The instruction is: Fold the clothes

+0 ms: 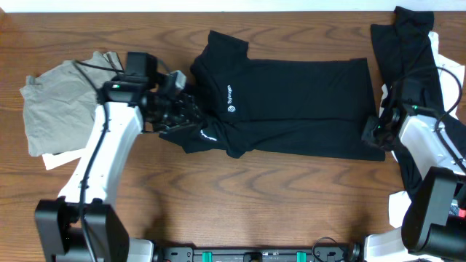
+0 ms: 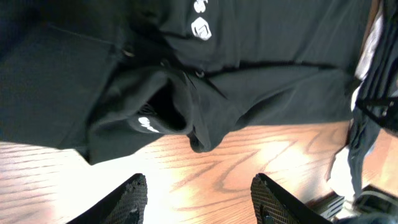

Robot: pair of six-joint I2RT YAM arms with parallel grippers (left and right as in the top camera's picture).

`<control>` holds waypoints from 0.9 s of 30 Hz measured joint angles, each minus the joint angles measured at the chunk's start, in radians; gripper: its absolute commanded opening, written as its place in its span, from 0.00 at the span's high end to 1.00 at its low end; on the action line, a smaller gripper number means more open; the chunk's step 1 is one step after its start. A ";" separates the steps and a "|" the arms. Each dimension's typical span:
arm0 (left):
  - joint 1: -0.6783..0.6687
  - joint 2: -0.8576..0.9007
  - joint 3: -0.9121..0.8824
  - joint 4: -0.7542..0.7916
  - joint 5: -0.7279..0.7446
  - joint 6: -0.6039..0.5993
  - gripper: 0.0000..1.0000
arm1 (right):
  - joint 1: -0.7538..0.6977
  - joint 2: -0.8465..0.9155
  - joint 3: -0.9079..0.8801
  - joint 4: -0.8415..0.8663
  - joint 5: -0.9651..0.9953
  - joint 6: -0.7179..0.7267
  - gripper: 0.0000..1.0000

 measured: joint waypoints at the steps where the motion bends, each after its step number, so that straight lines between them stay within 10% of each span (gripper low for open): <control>1: -0.016 0.014 0.000 0.000 -0.013 0.000 0.44 | 0.000 0.000 -0.014 0.012 -0.007 0.000 0.82; 17: -0.095 0.255 -0.004 0.041 -0.111 0.000 0.45 | 0.000 0.000 -0.052 0.027 -0.039 0.000 0.81; 27: -0.095 0.269 -0.005 0.119 -0.109 0.000 0.94 | 0.000 0.000 -0.052 0.027 -0.041 0.000 0.81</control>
